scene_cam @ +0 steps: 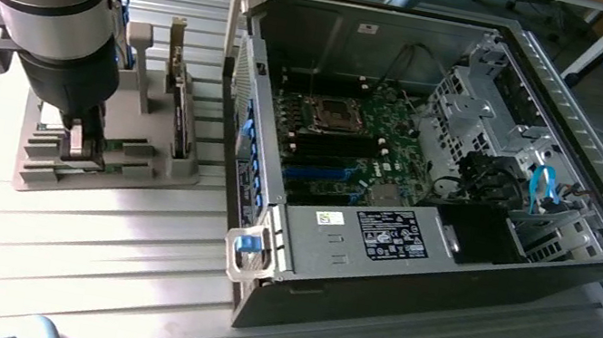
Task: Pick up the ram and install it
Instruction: 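Pick up the ram and move it above insertion slot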
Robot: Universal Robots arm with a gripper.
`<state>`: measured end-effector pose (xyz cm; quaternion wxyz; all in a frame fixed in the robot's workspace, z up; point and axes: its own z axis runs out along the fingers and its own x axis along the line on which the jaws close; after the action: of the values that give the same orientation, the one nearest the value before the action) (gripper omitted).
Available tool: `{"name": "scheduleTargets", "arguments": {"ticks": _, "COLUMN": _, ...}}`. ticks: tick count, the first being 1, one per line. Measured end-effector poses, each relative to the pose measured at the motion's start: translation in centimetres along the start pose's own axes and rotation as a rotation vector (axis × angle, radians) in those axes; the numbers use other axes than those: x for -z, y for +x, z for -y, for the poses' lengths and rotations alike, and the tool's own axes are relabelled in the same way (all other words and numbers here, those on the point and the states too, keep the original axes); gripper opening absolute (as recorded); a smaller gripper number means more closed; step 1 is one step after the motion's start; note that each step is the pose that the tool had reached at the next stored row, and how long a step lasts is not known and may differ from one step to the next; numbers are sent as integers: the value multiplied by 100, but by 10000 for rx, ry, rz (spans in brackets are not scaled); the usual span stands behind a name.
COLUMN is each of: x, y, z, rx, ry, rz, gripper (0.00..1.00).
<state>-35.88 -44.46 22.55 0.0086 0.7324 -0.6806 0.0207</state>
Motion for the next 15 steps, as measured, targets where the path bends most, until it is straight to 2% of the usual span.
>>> {"name": "scheduleTargets", "arguments": {"ticks": 15, "x": -51, "y": -2, "z": -1, "rx": 0, "ry": 0, "rz": 0, "gripper": 36}}
